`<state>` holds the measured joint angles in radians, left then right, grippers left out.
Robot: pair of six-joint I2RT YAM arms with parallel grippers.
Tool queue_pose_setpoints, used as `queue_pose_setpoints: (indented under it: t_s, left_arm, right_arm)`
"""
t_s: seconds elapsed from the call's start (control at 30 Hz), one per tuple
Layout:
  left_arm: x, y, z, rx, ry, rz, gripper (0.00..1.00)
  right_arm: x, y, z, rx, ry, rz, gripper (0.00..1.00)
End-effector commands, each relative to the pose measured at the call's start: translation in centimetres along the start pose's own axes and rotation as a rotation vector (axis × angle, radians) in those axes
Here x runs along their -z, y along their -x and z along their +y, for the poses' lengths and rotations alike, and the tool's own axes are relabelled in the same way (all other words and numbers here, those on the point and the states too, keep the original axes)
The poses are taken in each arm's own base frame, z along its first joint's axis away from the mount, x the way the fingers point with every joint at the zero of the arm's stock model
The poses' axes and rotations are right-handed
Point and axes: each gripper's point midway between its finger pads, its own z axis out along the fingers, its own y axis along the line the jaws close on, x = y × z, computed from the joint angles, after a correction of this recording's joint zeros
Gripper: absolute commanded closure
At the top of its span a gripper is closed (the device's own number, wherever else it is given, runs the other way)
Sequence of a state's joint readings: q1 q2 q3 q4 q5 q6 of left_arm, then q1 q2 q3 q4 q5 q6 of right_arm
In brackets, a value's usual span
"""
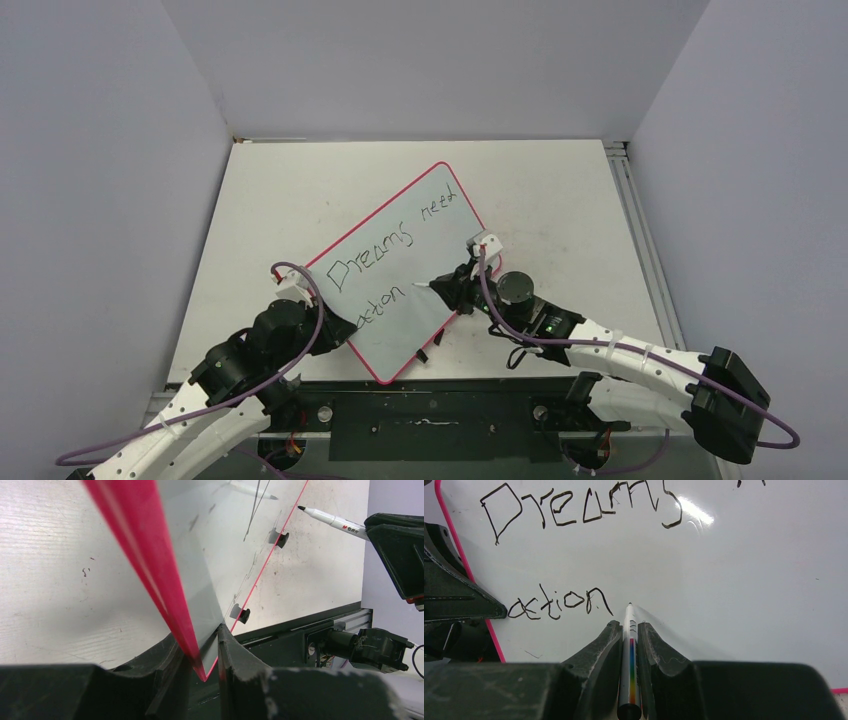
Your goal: Write a sentence on the whiteboard
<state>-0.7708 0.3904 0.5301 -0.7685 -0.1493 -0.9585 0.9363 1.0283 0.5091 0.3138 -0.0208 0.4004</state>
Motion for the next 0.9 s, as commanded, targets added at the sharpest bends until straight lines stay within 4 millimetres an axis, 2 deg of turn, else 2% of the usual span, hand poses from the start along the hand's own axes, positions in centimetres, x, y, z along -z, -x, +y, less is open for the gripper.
queue_pose_setpoints:
  t_s: [0.0, 0.23, 0.5, 0.87]
  left_arm:
    - [0.1, 0.9, -0.1, 0.003, 0.018, -0.033, 0.88]
    - [0.1, 0.9, -0.1, 0.004, 0.018, -0.033, 0.88]
    - [0.1, 0.9, -0.1, 0.003, 0.015, -0.031, 0.88]
    - [0.2, 0.9, -0.2, 0.004, 0.010, -0.033, 0.88]
  right_arm:
    - [-0.6, 4.2, 1.1, 0.000, 0.025, -0.130, 0.95]
    - [-1.0, 4.5, 0.7, 0.000, 0.003, -0.152, 0.95]
    - [-1.3, 3.9, 0.2, 0.002, -0.012, -0.140, 0.95]
    - [-1.2, 1.7, -0.5, 0.003, -0.033, -0.080, 0.95]
